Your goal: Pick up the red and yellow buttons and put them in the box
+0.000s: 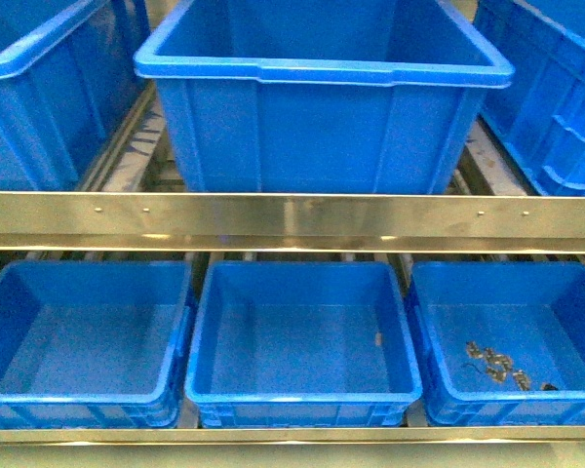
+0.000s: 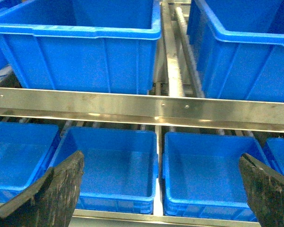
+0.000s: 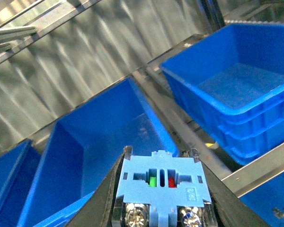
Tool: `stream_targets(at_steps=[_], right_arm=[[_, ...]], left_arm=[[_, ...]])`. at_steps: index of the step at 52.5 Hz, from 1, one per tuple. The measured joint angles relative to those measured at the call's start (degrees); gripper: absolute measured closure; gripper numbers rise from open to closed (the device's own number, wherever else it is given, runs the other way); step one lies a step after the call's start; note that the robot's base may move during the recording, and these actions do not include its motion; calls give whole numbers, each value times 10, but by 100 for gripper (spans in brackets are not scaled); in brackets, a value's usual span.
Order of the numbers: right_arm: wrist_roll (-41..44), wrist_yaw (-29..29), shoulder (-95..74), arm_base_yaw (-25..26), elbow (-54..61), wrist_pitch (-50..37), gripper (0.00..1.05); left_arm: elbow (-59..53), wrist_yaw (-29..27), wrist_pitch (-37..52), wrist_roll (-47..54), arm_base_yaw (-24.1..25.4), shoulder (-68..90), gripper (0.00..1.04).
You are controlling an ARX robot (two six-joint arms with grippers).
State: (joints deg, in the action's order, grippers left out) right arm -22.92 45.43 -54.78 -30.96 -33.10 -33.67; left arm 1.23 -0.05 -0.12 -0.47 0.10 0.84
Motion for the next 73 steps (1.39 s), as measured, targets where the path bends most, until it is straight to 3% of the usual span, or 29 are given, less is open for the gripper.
stream_targets(at_steps=[17,22,30,42,56,73], right_arm=[[3,1,-5,19,3,-9,79],[18,-38,-26,38,-14,-16,79],[37,-136,-109,103,-114,-13,79],[45,-224,-256,195,-279,-15,79],[43,-283,-449,271,-439,-4,79],[43,-315,-658,320,-660,61,79]], left_arm=[[0,4,1,1,0,0,8],[0,2,1,0,0,0,8],[0,2,1,0,0,0,8],[0,1,1,0,0,0,8],[0,1,1,0,0,0,8],[0,1,1,1,0,0,8]])
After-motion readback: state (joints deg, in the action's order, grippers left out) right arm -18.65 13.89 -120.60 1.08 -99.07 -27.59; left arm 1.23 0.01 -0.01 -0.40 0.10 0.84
